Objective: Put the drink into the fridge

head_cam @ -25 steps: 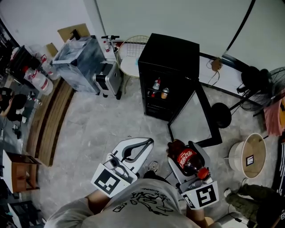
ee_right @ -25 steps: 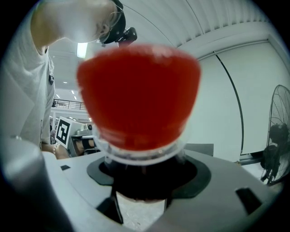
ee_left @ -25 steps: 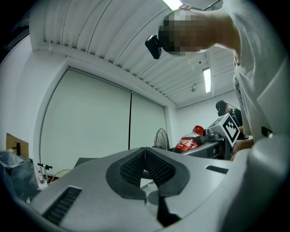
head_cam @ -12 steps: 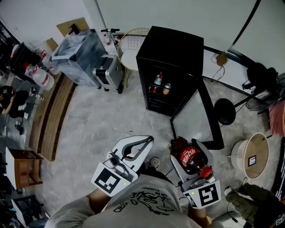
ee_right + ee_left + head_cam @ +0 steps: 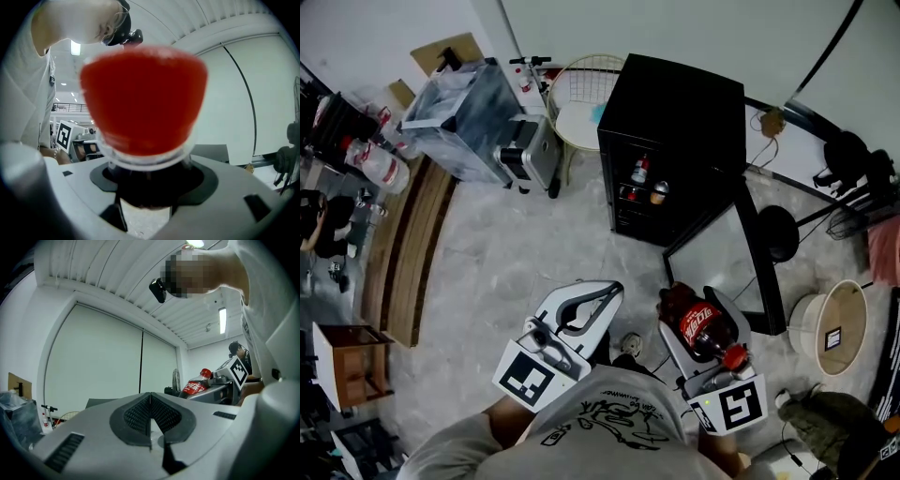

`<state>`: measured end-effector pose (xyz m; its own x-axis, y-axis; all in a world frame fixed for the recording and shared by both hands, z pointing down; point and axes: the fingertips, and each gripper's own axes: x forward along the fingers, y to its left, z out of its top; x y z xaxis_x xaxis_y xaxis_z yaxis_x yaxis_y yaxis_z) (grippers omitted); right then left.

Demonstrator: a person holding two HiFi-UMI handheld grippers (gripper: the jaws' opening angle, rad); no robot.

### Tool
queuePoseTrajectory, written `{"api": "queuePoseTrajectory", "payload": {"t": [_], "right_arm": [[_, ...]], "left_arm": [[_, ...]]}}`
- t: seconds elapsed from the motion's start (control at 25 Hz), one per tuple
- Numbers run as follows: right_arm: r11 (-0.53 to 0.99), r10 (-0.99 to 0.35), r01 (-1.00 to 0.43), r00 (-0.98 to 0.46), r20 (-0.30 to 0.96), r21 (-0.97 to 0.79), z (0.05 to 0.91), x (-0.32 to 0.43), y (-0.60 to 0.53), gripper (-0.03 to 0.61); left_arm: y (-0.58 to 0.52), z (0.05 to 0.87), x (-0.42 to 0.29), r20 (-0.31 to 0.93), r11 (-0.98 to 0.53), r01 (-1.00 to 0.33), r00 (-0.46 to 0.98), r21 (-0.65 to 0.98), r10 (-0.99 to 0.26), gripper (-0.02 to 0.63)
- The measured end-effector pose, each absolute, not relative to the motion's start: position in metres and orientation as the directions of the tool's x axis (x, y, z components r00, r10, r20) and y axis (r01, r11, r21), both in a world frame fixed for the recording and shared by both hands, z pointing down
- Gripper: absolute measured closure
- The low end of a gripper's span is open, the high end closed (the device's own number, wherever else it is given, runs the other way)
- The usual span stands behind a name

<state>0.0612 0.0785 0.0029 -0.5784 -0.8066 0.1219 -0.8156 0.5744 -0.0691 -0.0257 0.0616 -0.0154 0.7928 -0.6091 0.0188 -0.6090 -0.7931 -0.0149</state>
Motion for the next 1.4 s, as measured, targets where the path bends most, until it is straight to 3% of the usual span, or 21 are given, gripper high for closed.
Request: {"api": "queuePoseTrajectory", "payload": {"t": [0.44,0.96,1.4], "right_arm": [[0.556,-0.820,-0.829,-0.559,0.122,-0.062,0.001,0.002,0.014,0.264],[0.526,-0.833,-0.849,-0.527,0.167,-0.055,0.022,0.033,-0.002,0.264],[0.525,-0.820,-0.849,-0.525,0.229,-0.067,0.091,0.060,-0.021,0.264]], "left_arm": [[-0.008,-0.015,-0.080,0.005,-0.818,-0.574,0.818,-0.034,-0.575,0.592],[-0.025,0.002,-0.054,0.012,-0.839,-0.542,0.840,-0.048,-0.543,0.592],[-0.043,0.065,-0.031,0.060,-0.838,-0.542,0.836,-0.061,-0.545,0.592]]}}
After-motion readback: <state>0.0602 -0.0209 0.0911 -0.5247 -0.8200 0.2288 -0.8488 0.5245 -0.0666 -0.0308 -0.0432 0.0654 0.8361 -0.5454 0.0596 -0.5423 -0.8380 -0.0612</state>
